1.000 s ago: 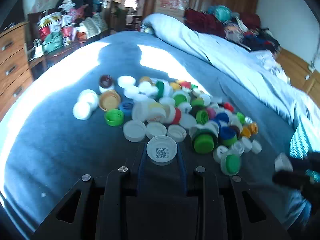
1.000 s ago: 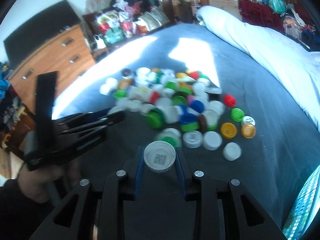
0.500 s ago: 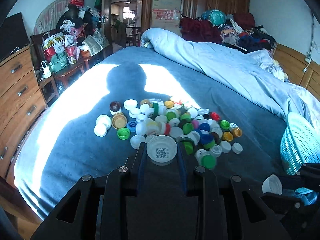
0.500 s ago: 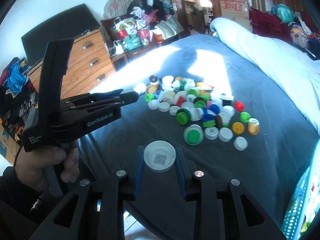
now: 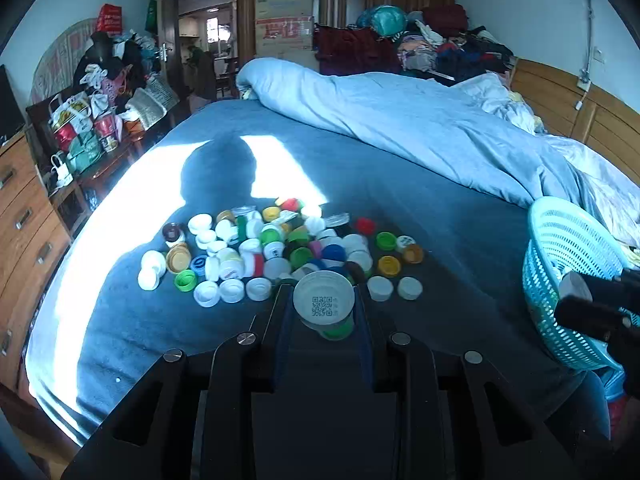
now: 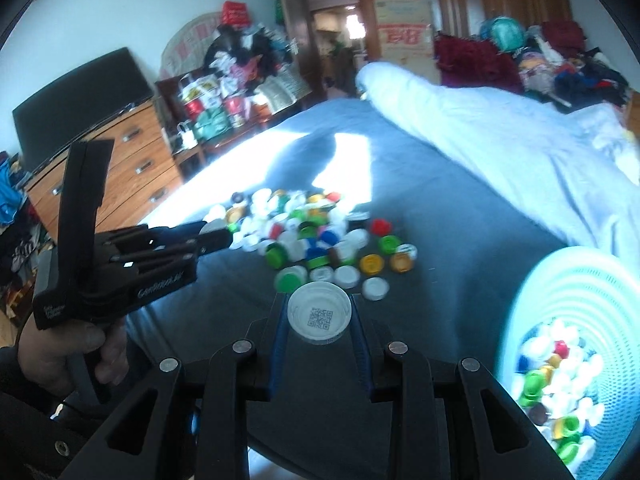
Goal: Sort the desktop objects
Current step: 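Carry both held white QR-printed caps over the blue basket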
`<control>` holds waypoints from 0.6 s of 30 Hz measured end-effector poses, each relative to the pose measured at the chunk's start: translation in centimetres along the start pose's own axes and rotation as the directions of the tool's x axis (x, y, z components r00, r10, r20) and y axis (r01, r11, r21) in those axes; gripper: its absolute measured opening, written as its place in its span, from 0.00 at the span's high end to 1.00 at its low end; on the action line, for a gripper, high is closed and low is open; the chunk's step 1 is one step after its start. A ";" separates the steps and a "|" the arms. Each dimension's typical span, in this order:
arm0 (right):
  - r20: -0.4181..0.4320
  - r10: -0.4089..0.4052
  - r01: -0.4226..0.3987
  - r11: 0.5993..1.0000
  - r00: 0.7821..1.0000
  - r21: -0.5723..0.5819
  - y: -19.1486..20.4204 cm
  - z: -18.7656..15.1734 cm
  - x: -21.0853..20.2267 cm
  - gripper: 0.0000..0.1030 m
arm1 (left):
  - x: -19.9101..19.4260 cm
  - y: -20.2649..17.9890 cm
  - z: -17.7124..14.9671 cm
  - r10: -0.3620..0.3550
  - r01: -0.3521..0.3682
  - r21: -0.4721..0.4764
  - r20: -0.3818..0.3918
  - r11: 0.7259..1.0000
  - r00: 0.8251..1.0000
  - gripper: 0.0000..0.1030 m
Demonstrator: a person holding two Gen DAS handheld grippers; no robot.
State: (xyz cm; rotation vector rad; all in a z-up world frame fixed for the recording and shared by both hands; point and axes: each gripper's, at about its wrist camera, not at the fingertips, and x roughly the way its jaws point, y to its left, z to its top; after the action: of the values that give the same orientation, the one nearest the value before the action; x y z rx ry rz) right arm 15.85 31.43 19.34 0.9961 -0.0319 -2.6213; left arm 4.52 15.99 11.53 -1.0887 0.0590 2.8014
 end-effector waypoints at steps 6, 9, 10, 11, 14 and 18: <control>0.044 -0.069 0.067 0.997 0.997 0.034 -2.6 -0.1 -3.1 0.69 | -0.7 -3.6 0.8 -0.033 0.033 0.060 0.008 0.998 0.999 0.76; 0.062 -0.109 0.105 0.993 0.992 0.056 -4.2 -0.3 -4.6 0.69 | -0.7 -5.7 1.3 -0.053 0.052 0.091 0.007 0.994 0.999 0.76; 0.068 -0.124 0.119 0.991 0.990 0.066 -4.9 -0.4 -5.3 0.69 | -0.7 -6.2 1.5 -0.062 0.061 0.100 0.005 0.993 0.998 0.76; 0.073 -0.137 0.132 0.989 0.988 0.074 -5.4 -0.4 -5.7 0.69 | -0.7 -7.0 1.7 -0.076 0.075 0.108 0.003 0.991 0.997 0.76; 0.083 -0.176 0.167 0.981 0.981 0.101 -7.1 -0.8 -7.1 0.69 | -0.8 -9.3 2.3 -0.106 0.104 0.142 0.005 0.984 0.994 0.76; 0.089 -0.217 0.203 0.968 0.972 0.150 -9.6 -1.8 -8.8 0.69 | -1.0 -12.3 3.1 -0.152 0.149 0.179 0.003 0.972 0.988 0.76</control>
State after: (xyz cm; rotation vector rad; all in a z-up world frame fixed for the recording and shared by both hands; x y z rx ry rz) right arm 20.25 43.39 22.33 0.9520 -0.1443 -2.8990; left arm 4.91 28.30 14.69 -0.9837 0.2120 2.6120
